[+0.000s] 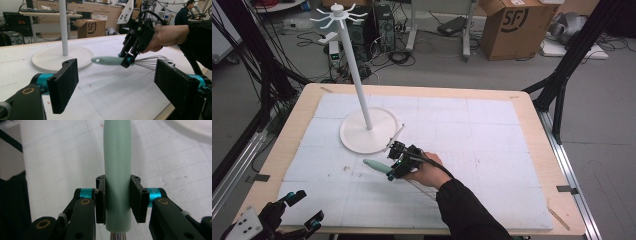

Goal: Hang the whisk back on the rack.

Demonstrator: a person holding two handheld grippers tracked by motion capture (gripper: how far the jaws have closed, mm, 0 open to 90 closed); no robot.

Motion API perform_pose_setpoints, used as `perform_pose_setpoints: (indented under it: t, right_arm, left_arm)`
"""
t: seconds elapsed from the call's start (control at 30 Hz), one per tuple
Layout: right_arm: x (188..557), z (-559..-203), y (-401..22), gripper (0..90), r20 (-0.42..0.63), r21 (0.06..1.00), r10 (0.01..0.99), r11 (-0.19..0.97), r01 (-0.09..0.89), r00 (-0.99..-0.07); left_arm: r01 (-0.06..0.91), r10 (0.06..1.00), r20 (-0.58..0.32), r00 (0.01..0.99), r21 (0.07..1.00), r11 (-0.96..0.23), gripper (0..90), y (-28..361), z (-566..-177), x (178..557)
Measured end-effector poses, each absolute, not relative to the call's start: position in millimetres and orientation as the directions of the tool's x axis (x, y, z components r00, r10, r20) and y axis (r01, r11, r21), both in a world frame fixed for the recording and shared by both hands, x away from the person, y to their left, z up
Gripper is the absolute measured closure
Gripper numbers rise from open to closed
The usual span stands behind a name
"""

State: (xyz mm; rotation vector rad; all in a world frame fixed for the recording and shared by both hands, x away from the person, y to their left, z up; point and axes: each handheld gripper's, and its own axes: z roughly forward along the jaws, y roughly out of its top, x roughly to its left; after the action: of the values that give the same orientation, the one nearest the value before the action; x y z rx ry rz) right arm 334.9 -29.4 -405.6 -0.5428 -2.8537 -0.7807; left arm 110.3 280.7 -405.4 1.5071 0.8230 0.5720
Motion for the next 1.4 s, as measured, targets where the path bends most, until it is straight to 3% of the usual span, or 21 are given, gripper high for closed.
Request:
perform_pose_setpoints:
  t: [0.33, 1.03, 1.4]
  right_arm:
    - [346.8, -372.5, -52.2, 69.4, 0.232, 0.592, 0.305, 0.709, 0.383, -0.924]
    - [356.6, -330.5, -68.6, 69.5, 0.3, 0.733, 0.286, 0.541, 0.412, -0.91]
    - [363.5, -282.3, -71.4, 69.4, 0.311, 0.808, 0.241, 0.443, 0.389, -0.919]
  left_arm:
    - [0.164, 0.775, -0.118, 0.621, 0.986, 0.019, 20.3, 278.9, -405.8, 110.8]
    - [0.172, 0.773, -0.12, 0.623, 0.985, 0.014, 20.4, 277.2, -407.6, 111.7]
    - [0.172, 0.774, -0.121, 0.622, 0.985, 0.015, 20.5, 277.0, -407.6, 111.1]
